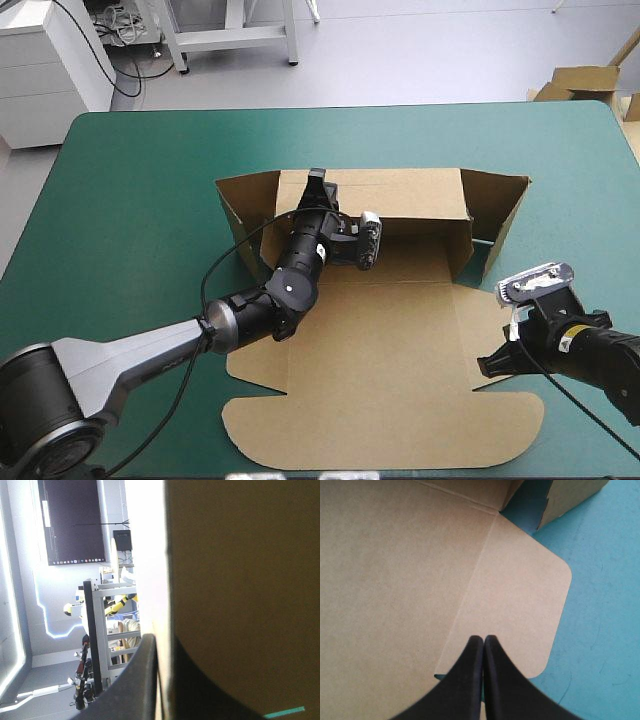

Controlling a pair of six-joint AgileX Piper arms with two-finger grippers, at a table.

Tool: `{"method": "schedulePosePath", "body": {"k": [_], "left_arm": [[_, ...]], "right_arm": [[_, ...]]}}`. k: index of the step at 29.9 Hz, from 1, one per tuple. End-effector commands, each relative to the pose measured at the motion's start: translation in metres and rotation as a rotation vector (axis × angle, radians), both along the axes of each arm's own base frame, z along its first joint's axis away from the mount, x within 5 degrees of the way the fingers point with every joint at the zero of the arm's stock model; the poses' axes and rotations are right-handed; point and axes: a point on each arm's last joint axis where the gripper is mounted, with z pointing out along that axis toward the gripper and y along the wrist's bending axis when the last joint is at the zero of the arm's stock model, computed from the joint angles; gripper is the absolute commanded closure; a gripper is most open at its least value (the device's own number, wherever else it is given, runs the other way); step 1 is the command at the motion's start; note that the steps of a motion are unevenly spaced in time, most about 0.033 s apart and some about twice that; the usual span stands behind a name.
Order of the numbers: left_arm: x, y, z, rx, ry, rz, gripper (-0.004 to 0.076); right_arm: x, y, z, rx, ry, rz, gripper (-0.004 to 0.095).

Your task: Fold the box

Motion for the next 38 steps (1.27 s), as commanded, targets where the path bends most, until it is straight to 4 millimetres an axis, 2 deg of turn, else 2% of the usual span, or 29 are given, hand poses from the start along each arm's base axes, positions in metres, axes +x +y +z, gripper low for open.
{"method": "schedulePosePath", "body": {"k": [1,5,8,9,12,15,22,25,31,38], "left_arm": [[-0.002,0.011,0.013,-0.051,-0.019,0.071,0.0732],[-0.002,0.011,0.013,-0.051,-0.019,0.071,0.0731],[-0.002,0.011,0.013,-0.051,-0.019,0.07,0.0731],[-0.002,0.01,0.013,-0.051,-0.018,0.068,0.0731],[-0.002,0.009,0.012,-0.054,-0.011,0.055,0.0731],[-0.003,0.008,0.012,-0.058,-0.001,0.038,0.0732],[-0.003,0.007,0.012,-0.155,0.026,0.066,0.0732],[-0.003,0.007,0.011,-0.158,0.028,0.064,0.0732],[-0.003,0.007,0.011,-0.194,0.038,0.075,0.0731],[-0.003,0.007,0.011,-0.231,0.049,0.087,0.0731]], "right_arm": [[0.006,0.0,0.015,0.031,-0.121,-0.011,0.0925],[0.007,0.0,0.015,0.032,-0.136,-0.012,0.086],[0.007,0.0,0.015,0.045,-0.129,-0.031,0.0663],[0.007,0.0,0.015,0.054,-0.126,-0.04,0.0564],[0.007,0.002,0.015,0.083,-0.116,-0.052,0.0353],[0.007,0.005,0.016,0.13,-0.109,-0.05,0.0216],[0.008,0.012,0.02,0.242,-0.122,-0.055,0.0195],[0.011,0.011,0.029,0.253,-0.18,-0.063,0.0195],[0.034,0.005,0.08,0.242,-0.312,-0.177,0.0195],[0.089,0.014,0.127,0.229,-0.315,-0.198,0.0195]]}}
